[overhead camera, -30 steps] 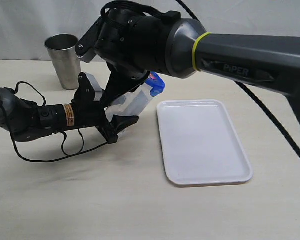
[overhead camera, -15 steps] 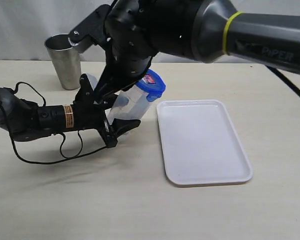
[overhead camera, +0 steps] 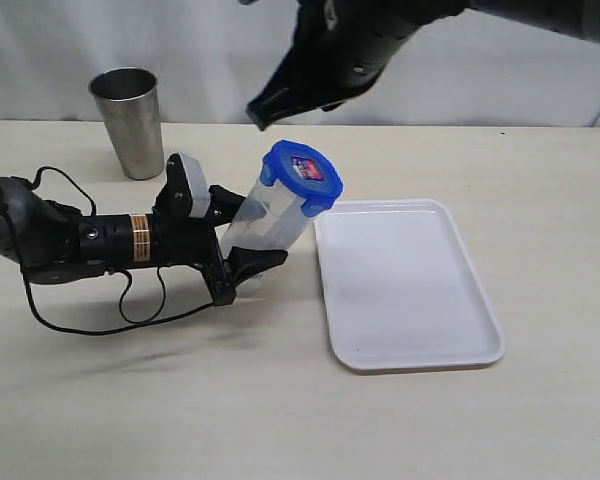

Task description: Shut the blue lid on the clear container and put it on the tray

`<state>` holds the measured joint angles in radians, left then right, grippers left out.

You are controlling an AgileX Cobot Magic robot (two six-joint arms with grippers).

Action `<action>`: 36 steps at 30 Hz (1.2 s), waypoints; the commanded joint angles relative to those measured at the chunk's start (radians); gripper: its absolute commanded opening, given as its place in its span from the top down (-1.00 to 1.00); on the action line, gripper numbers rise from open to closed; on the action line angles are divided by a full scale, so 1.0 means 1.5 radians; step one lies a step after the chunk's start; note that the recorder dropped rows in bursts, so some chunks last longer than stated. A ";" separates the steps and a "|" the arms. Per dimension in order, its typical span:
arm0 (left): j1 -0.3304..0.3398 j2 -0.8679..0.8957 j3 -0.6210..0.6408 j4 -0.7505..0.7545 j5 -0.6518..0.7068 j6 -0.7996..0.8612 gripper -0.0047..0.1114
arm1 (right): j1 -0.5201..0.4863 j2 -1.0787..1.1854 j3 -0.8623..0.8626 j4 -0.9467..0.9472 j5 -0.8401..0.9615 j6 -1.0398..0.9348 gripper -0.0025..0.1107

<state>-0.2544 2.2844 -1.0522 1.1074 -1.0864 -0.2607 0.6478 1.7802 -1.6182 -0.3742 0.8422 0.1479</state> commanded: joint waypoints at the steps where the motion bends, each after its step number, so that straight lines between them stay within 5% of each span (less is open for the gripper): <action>1: -0.001 -0.005 0.003 0.002 -0.047 0.001 0.92 | -0.095 -0.009 0.071 0.046 -0.055 -0.003 0.88; 8: -0.001 -0.005 0.003 0.007 -0.070 0.001 0.92 | -0.198 -0.008 0.178 0.242 -0.181 -0.068 0.88; 18: -0.001 -0.005 0.003 0.010 -0.080 0.001 0.92 | -0.171 -0.003 0.210 0.637 -0.190 -0.424 0.88; 36: -0.001 -0.005 0.003 0.007 -0.080 0.001 0.92 | -0.166 -0.004 0.210 0.698 -0.164 -0.499 0.88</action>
<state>-0.2544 2.2844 -1.0522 1.1298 -1.1728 -0.2607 0.3953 1.7755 -1.3048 0.6487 0.5789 -0.5638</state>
